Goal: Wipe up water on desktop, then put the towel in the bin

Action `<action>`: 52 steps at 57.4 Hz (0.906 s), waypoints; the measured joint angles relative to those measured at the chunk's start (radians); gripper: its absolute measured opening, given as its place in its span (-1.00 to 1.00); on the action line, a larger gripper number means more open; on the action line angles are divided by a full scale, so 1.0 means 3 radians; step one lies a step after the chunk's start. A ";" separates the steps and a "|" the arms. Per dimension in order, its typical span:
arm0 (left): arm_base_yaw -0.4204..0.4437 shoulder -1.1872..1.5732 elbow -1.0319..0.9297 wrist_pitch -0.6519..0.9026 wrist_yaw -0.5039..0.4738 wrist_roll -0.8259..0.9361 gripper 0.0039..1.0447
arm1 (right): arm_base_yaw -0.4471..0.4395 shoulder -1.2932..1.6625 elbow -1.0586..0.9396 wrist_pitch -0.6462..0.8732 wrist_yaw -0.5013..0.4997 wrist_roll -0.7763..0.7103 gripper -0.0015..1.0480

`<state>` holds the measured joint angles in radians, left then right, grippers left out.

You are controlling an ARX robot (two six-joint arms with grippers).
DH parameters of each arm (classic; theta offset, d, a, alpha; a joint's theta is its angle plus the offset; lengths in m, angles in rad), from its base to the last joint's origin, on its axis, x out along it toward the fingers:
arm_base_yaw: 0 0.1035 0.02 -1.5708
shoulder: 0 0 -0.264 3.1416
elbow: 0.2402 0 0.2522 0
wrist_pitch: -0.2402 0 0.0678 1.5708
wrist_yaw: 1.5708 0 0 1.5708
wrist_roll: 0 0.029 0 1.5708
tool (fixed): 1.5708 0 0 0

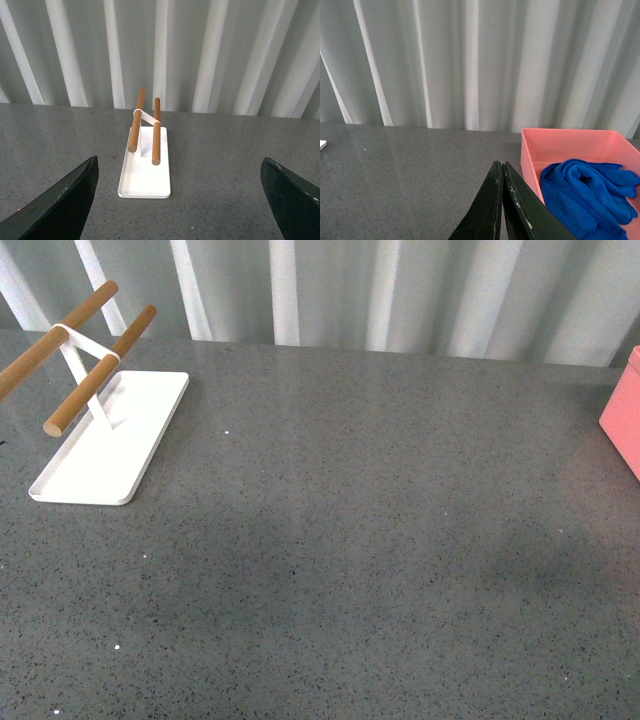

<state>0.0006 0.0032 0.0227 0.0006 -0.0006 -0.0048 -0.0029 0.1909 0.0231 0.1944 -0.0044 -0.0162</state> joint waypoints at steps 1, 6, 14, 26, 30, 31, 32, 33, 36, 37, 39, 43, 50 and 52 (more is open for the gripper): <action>0.0000 0.0000 0.0000 0.0000 0.0001 0.0000 0.87 | 0.0000 -0.0015 0.0000 -0.0014 0.0000 0.0000 -0.94; 0.0000 0.0000 0.0000 0.0000 0.0001 0.0000 0.87 | 0.0000 -0.0287 0.0001 -0.0370 0.0003 0.0009 -0.94; 0.0000 0.0000 0.0000 0.0000 0.0001 0.0000 0.87 | 0.0000 -0.0619 0.0000 -0.0628 0.0009 0.0017 -0.94; 0.0000 -0.0004 0.0000 0.0000 0.0000 0.0000 0.87 | 0.0000 -0.0622 0.0000 -0.0646 0.0009 0.0018 -0.94; 0.0000 -0.0004 0.0000 0.0000 0.0001 0.0000 0.87 | 0.0000 -0.0622 0.0000 -0.0646 0.0009 0.0018 -0.79; 0.0000 -0.0004 0.0000 0.0000 0.0001 0.0000 0.87 | 0.0000 -0.0622 0.0000 -0.0646 0.0009 0.0018 -0.72; 0.0000 -0.0004 0.0000 0.0000 0.0001 0.0000 0.87 | 0.0000 -0.0622 0.0000 -0.0646 0.0009 0.0019 -0.65; 0.0000 -0.0004 0.0000 0.0000 0.0001 0.0000 0.87 | 0.0000 -0.0622 0.0000 -0.0646 0.0009 0.0019 -0.59; 0.0000 -0.0004 0.0000 0.0000 0.0001 0.0000 0.87 | 0.0000 -0.0622 0.0000 -0.0646 0.0009 0.0019 -0.35; 0.0000 -0.0004 0.0000 0.0000 0.0001 0.0000 0.87 | 0.0000 -0.0622 0.0001 -0.0646 0.0009 0.0019 -0.28; 0.0000 -0.0004 0.0000 0.0000 0.0001 0.0000 0.87 | 0.0000 -0.0622 0.0000 -0.0646 0.0009 0.0019 -0.15; 0.0000 -0.0004 0.0000 0.0000 0.0001 0.0000 0.87 | 0.0000 -0.0622 0.0000 -0.0646 0.0009 0.0018 0.20; 0.0000 -0.0004 0.0000 0.0000 0.0001 0.0000 0.87 | 0.0000 -0.0622 0.0000 -0.0646 0.0009 0.0019 0.74; 0.0000 -0.0004 0.0000 0.0000 0.0001 0.0000 0.87 | 0.0000 -0.0622 0.0000 -0.0646 0.0009 0.0019 0.87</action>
<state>0.0006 0.0021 0.0227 0.0006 -0.0002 -0.0048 -0.0029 0.0044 0.0231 0.0006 -0.0017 -0.0105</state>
